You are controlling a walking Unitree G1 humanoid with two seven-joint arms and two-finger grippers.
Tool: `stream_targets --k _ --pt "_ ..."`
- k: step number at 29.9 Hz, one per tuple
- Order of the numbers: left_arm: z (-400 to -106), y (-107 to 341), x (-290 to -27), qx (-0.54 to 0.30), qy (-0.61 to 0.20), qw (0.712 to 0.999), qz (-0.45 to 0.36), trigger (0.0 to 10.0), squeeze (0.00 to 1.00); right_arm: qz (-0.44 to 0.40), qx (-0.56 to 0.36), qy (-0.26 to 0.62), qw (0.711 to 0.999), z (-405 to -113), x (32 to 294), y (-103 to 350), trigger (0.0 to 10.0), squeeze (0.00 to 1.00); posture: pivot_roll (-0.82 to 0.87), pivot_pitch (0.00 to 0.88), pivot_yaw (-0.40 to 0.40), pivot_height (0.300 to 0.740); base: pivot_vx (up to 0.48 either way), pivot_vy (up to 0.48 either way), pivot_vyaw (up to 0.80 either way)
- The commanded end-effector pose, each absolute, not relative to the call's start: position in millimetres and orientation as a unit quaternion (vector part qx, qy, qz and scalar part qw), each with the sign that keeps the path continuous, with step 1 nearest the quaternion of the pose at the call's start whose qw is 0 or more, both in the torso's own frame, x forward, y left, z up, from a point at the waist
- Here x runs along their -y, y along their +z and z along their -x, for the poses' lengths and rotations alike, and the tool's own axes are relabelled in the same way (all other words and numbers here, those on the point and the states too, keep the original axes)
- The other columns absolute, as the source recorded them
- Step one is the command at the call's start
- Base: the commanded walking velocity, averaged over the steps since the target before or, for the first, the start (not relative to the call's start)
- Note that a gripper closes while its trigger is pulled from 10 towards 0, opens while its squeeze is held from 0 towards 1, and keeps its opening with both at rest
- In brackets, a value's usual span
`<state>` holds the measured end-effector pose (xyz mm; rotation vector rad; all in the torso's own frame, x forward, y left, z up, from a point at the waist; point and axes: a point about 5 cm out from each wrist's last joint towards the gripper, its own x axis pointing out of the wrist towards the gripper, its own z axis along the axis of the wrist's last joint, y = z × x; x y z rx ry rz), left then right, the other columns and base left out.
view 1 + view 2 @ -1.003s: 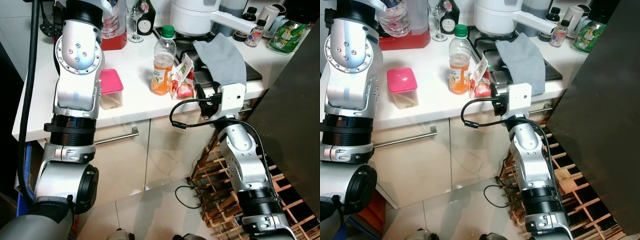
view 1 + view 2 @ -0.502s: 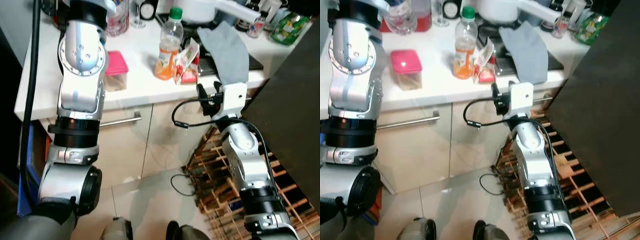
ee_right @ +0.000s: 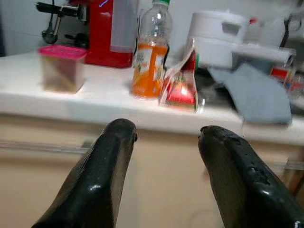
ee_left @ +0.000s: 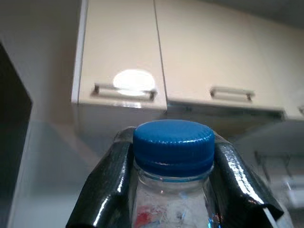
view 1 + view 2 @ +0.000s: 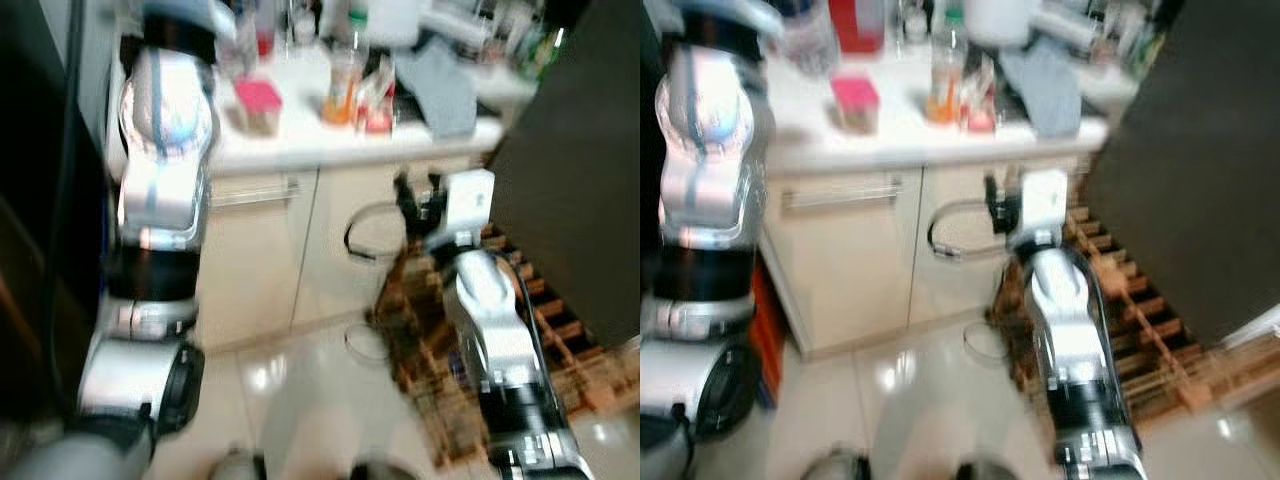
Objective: Restocking fridge
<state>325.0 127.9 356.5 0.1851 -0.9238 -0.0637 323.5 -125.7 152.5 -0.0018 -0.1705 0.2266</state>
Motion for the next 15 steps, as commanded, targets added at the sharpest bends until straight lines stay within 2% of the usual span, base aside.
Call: stream_targets --k 1,5,11,13,15 --pt "-323.9 349.8 -115.7 0.431 -0.059 0.897 -0.076 10.0 0.0 0.003 0.077 0.1 0.992 -322.5 134.1 148.6 10.0 0.0 -0.02 0.0 -0.067 0.74 -0.266 0.0 0.0" --pt "-324.0 299.2 -115.5 0.346 -0.066 0.934 -0.066 10.0 0.0 0.007 0.064 0.102 0.993 -317.3 134.1 140.5 10.0 0.0 -0.03 0.0 -0.06 0.74 -0.263 0.0 0.0" --pt "-320.8 263.6 -114.1 0.286 -0.072 0.953 -0.065 10.0 0.0 0.012 0.053 0.096 0.994 -314.9 134.8 133.0 10.0 0.0 -0.01 0.0 -0.039 0.74 -0.261 0.0 0.0" --pt "-319.4 254.0 -112.8 0.271 -0.078 0.957 -0.068 10.0 0.0 0.012 0.05 0.095 0.994 -315.0 134.3 130.9 10.0 0.0 -0.02 0.0 -0.031 0.74 0.0 0.0 0.0" --pt "-319.1 232.3 -114.7 0.22 -0.088 0.97 -0.048 10.0 0.0 0.015 0.045 0.095 0.994 -315.0 131.6 128.4 10.0 0.0 -0.02 0.0 -0.026 0.74 0.0 0.0 0.0"
